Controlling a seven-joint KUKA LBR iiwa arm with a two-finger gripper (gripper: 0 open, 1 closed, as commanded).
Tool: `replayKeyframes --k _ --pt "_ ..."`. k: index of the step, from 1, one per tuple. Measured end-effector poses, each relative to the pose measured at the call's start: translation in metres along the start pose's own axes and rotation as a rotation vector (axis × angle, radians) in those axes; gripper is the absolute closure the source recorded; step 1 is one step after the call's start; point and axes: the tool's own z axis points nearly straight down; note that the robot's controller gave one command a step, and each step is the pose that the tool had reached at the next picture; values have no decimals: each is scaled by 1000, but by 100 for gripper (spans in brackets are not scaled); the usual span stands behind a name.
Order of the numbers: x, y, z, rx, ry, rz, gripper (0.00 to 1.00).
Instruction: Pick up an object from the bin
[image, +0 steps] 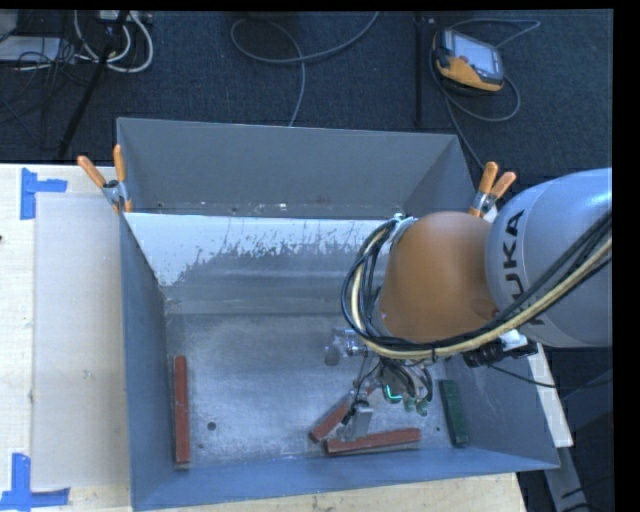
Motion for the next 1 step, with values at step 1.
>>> replayKeyframes --k 1 --pt "-27 -43 98 0 -4 -257 0"
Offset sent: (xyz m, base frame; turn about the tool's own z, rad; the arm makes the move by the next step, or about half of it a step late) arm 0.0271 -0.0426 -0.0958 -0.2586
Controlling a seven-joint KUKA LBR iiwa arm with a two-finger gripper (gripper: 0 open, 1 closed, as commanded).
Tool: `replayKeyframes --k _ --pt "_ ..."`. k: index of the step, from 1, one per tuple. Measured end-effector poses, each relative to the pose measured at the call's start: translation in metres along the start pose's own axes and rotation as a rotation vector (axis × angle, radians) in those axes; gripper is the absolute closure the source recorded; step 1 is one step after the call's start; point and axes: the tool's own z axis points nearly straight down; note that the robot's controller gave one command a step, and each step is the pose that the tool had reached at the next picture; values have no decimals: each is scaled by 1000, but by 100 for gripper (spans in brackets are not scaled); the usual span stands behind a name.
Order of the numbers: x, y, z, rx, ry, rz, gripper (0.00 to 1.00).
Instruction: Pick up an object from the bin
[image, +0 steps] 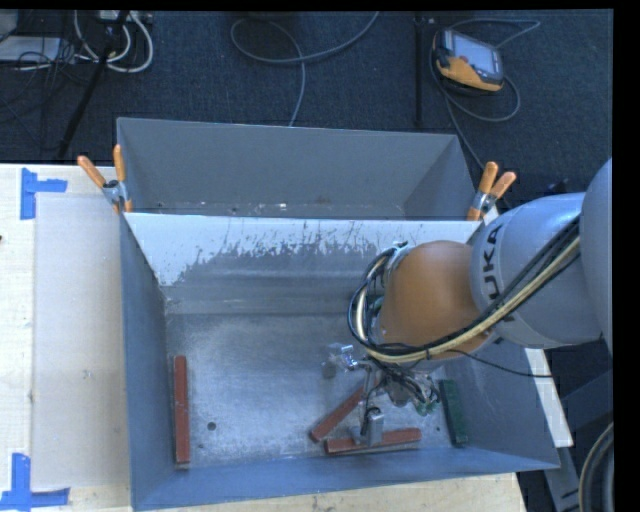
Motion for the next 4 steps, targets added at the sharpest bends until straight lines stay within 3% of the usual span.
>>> replayKeyframes --k 1,2,3,4 --pt "-1 0 -2 1 -3 3 100" --pt "-20 6 -140 3 -14 -10 100" --pt "-24 6 -127 1 -4 -15 100" --pt "-23 13 -180 3 -11 -29 100"
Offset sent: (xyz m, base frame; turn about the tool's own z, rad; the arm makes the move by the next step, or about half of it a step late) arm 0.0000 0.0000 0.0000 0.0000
